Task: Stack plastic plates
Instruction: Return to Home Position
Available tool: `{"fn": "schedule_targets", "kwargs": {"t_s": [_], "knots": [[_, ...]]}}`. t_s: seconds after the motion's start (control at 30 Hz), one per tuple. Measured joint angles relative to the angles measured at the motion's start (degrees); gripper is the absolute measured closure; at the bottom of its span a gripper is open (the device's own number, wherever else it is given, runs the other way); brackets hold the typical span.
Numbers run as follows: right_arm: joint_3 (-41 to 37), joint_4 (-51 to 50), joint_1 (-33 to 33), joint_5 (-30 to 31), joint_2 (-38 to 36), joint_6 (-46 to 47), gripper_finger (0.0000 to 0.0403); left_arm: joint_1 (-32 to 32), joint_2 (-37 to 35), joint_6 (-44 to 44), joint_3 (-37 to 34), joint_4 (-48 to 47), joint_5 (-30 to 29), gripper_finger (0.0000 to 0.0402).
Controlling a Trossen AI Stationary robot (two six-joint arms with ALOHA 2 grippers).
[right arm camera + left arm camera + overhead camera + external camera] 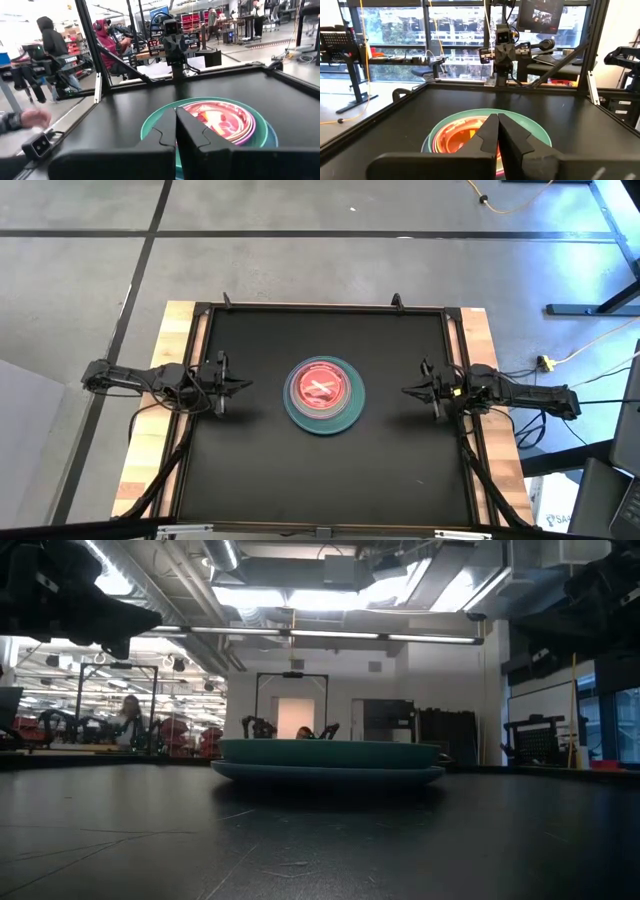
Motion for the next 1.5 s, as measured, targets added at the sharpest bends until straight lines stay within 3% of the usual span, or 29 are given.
{"fn": "schedule_targets", "kwargs": {"t_s": [1.5], "knots": [[0.0, 0.1, 0.0, 0.1, 0.0, 1.6, 0.0402, 0.0, 0.0, -0.1, 0.0, 0.0, 0.0, 0.0393]]}}
